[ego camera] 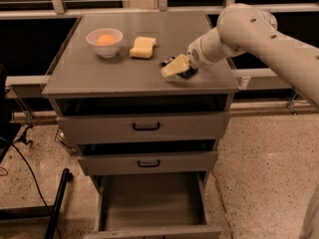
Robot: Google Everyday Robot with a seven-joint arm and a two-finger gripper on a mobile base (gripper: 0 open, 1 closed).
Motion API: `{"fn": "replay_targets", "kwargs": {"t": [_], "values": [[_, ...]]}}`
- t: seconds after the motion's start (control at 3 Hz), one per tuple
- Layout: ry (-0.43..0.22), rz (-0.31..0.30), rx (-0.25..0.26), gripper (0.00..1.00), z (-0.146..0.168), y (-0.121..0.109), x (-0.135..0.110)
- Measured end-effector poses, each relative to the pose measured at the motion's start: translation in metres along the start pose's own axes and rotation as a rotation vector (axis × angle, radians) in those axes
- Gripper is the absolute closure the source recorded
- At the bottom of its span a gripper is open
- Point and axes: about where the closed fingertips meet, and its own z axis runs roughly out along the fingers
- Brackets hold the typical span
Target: Place rxbar blueberry into bottom drawer
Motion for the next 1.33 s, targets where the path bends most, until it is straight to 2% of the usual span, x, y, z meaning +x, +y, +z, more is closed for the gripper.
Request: {"fn": "replay_targets", "kwargs": {"t": [0.33,1.33], "values": [[-0.02,-0.008,0.005,0.16,0.005,-0.008,-0.002],[-0.046,-0.037,0.018,0.16,0.014,-0.02,-0.011]]}}
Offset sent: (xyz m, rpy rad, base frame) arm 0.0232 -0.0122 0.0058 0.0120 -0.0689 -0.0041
